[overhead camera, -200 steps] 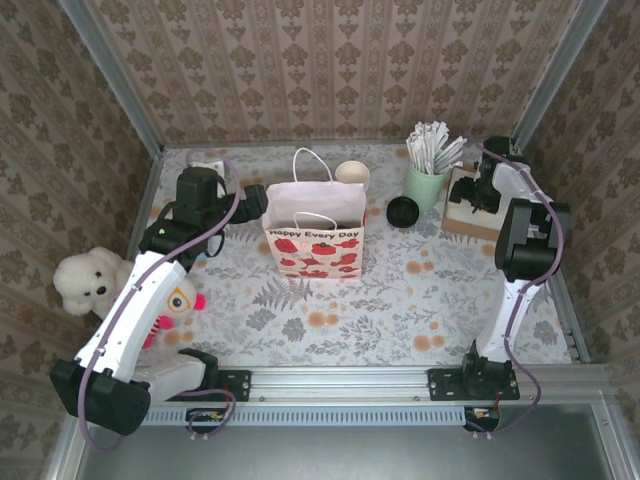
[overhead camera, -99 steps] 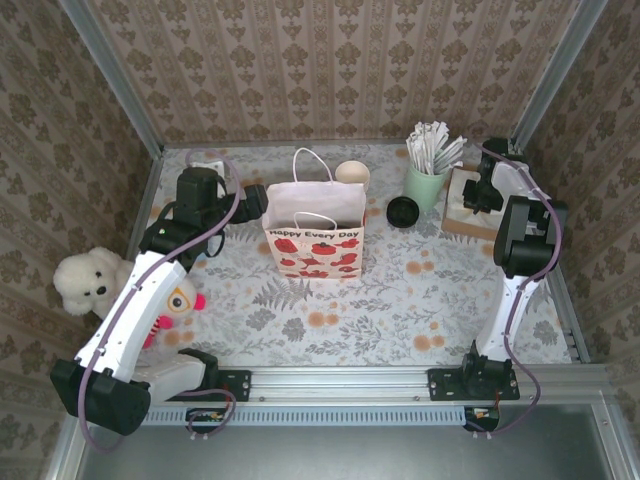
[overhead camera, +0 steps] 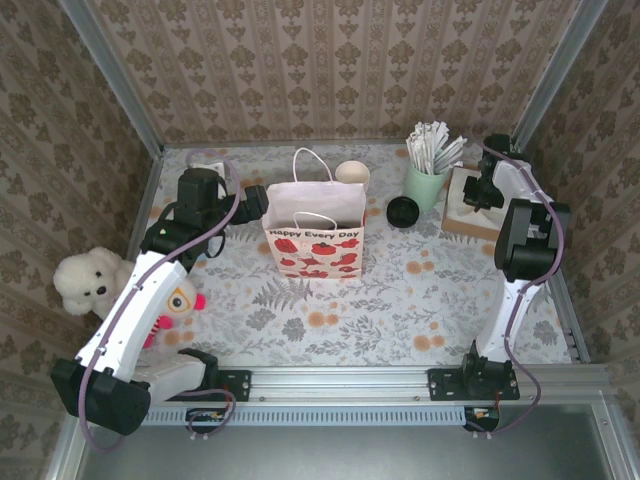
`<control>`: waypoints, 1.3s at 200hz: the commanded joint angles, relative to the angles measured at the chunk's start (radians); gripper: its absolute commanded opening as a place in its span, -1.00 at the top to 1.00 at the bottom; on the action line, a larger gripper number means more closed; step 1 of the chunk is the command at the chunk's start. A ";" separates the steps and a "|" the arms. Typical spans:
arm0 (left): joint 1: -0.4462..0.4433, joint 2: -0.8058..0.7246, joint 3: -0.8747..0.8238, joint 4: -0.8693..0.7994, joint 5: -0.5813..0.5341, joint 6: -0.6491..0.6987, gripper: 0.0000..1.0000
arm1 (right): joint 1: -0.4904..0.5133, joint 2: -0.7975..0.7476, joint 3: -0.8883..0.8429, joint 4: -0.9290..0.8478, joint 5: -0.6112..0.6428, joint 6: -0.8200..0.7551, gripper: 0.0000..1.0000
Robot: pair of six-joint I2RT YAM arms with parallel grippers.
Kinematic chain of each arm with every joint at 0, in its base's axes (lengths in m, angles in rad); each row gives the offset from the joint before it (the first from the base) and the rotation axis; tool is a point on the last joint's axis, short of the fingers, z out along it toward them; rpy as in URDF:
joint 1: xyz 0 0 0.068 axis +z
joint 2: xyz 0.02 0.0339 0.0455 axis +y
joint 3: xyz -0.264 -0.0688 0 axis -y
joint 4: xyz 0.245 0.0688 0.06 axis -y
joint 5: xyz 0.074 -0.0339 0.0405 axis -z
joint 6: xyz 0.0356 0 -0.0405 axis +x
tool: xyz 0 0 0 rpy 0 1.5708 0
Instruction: Pack the takeout coffee
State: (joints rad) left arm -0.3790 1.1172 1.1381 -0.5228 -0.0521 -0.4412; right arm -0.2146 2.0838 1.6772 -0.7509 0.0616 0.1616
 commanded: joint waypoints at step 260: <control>-0.238 0.114 0.367 0.116 0.530 0.598 -1.00 | 0.114 -0.927 -0.312 0.385 -0.039 -0.165 1.00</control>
State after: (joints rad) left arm -0.5800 1.1767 1.4113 -0.4370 0.3290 0.0021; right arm -0.1509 1.2625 1.3281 -0.3767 0.0124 0.0566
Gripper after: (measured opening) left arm 0.997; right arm 0.054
